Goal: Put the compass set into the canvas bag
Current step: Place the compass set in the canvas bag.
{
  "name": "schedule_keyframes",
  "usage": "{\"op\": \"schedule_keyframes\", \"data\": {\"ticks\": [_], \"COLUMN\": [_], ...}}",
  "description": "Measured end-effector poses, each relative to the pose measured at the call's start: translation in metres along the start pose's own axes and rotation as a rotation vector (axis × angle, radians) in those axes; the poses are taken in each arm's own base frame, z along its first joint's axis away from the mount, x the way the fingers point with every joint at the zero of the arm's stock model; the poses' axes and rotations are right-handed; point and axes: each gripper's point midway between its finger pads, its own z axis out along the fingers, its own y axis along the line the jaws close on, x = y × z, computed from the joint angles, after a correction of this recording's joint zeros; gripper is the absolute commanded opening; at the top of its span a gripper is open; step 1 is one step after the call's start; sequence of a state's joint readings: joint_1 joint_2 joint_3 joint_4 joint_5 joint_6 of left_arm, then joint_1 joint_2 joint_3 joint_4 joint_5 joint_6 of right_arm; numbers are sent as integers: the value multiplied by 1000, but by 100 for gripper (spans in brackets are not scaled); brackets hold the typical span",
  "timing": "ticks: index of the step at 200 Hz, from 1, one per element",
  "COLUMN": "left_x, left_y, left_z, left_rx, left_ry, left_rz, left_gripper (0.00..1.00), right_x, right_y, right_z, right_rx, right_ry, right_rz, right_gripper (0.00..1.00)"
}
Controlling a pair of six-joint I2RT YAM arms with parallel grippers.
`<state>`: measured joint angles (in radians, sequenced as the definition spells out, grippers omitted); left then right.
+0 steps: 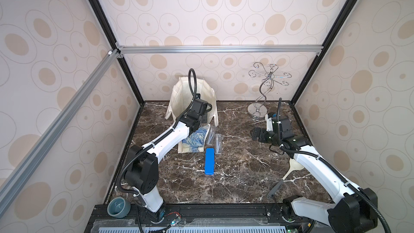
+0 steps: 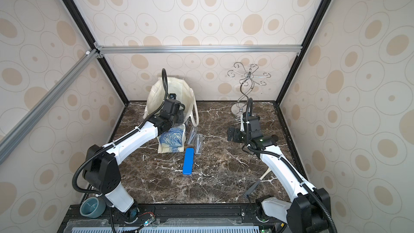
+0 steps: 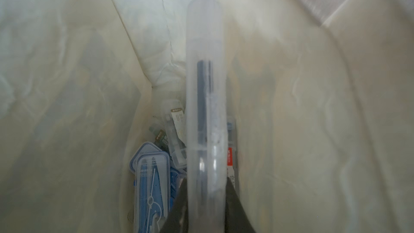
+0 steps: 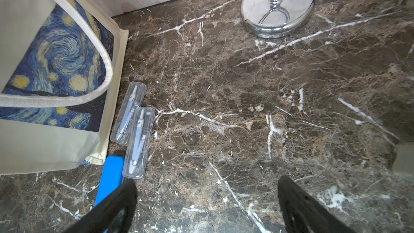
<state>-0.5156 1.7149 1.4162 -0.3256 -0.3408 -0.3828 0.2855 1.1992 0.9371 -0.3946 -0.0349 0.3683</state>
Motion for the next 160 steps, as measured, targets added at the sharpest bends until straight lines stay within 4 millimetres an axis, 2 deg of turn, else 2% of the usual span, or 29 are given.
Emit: {"op": "schedule_keyframes", "data": {"ticks": [28,130,160], "left_x": [16,21,19], "left_y": [3,5,5], "left_z": [11,12,10], "left_rx": [-27,-35,-25], "left_ry": [53,65,56], "left_rz": [29,36,30], "left_gripper": [18,30,31], "right_x": [10,31,41], "right_y": [-3,-4,2], "right_z": [7,22,30], "right_rx": [6,1,-6], "right_ry": [34,111,149], "right_rz": [2,8,-12], "right_gripper": [100,100,100]}}
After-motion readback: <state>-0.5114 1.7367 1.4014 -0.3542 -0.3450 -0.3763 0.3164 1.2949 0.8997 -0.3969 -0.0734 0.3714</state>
